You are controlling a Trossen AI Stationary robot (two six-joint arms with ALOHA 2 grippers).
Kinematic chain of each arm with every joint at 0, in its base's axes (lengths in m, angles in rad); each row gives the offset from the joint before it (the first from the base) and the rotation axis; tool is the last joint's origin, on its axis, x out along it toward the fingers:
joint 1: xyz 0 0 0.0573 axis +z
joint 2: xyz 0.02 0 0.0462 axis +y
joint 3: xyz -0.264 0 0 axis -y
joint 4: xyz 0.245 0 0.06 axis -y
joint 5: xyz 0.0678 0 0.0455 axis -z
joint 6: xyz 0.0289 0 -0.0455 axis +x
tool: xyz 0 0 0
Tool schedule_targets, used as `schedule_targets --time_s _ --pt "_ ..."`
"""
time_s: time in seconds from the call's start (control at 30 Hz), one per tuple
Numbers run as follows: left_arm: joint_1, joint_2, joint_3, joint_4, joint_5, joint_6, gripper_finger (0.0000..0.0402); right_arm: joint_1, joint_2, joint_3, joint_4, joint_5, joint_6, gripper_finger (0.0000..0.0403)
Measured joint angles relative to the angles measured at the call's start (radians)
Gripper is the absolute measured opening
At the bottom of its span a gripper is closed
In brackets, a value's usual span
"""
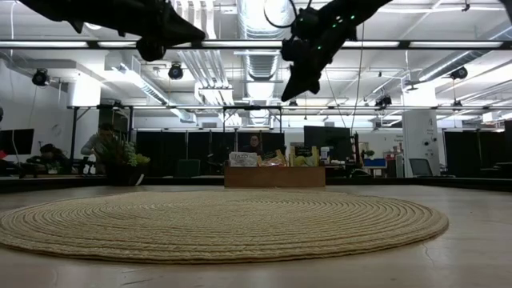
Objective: Pick & Place Tea
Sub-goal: Adjust the red tea bags in the middle section of the wooden organizer
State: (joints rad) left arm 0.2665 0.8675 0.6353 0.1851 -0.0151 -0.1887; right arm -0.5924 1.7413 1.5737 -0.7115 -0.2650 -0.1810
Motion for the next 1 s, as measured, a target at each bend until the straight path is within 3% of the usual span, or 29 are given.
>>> schedule_targets --time_s 0.47,1.0 --pt "0.000 -0.017 0.000 -0.001 0.000 0.007 0.0000 -0.031 0.245 0.057 0.003 0.002 -0.113 0.0008" --pt "0.000 -0.017 0.000 -0.002 0.000 0.006 0.0000 -0.063 0.406 0.219 -0.079 0.032 -0.184 0.0008"
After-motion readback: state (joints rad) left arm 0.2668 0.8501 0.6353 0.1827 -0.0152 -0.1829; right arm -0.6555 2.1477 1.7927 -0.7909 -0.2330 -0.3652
